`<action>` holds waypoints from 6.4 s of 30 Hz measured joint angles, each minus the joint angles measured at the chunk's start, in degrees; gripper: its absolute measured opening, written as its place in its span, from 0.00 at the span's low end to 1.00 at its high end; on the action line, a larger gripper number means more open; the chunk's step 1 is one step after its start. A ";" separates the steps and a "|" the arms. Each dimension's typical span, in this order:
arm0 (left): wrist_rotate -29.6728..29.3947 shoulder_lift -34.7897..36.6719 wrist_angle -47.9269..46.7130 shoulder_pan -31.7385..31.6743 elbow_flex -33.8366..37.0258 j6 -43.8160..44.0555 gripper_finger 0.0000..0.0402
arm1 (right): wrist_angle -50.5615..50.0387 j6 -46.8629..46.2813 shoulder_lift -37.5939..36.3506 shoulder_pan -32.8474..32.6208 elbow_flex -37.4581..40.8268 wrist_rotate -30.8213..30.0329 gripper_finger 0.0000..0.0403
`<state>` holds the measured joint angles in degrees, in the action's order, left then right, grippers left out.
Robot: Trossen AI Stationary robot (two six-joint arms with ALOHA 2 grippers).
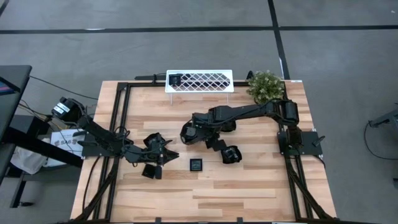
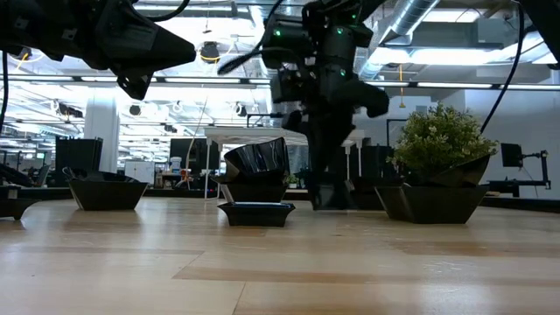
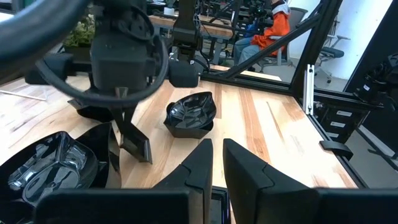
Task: Pick & Place Mini shaped plates
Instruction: Stack the top black square plate on top of the black square plate on the shelf
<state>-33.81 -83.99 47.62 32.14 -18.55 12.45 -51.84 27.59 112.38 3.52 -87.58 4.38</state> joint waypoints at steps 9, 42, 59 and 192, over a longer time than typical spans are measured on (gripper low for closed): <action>-0.01 0.00 0.00 0.00 0.00 0.00 0.10 | -5.12 -0.02 0.00 0.03 -4.18 0.02 0.00; 0.00 0.00 -0.02 0.00 0.00 0.00 0.10 | -10.44 -8.56 -7.63 10.63 -12.79 -2.93 0.00; -7.84 0.00 -0.04 -7.76 0.00 3.64 0.10 | 12.52 -21.65 -10.78 14.48 -9.48 -2.63 0.00; 16.61 -0.20 -19.83 -18.45 -11.47 -86.93 0.29 | 105.84 -84.09 -15.67 4.47 52.08 12.37 0.00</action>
<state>-17.21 -84.18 27.79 13.70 -30.02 -74.48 54.00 -56.49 96.71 7.99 -35.51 16.75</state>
